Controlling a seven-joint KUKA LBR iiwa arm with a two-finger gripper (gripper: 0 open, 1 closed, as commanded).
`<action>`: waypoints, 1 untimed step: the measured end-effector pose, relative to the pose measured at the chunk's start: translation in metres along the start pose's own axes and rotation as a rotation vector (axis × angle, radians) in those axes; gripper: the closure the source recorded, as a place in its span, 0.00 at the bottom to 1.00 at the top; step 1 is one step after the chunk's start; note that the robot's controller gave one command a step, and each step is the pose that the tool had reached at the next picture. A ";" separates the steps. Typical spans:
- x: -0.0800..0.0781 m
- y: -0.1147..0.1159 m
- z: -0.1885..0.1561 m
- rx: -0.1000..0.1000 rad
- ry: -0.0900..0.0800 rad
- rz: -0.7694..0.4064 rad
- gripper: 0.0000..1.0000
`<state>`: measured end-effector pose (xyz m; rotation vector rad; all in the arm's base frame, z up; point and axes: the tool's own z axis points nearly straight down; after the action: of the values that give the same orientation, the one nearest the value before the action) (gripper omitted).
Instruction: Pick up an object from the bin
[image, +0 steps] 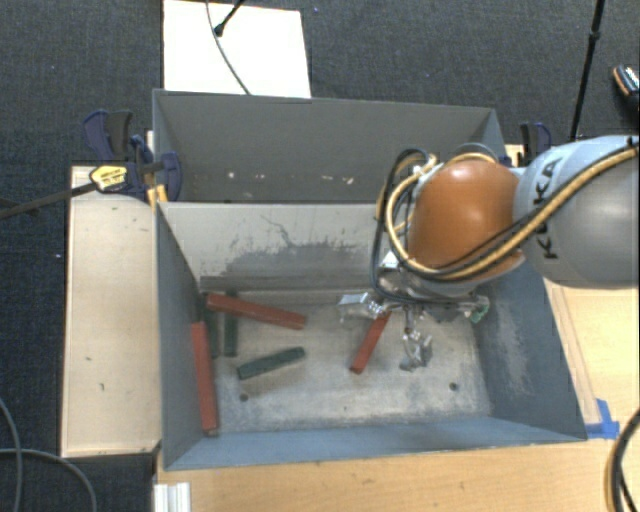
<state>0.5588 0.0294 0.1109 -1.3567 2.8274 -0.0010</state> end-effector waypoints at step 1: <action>-0.007 -0.003 0.042 -0.005 0.004 -0.142 0.00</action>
Offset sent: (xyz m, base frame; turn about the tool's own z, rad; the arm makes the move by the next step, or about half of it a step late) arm 0.0073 0.0037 -0.0409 -0.1449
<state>0.5658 0.0335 0.0692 -1.5572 2.7291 0.0024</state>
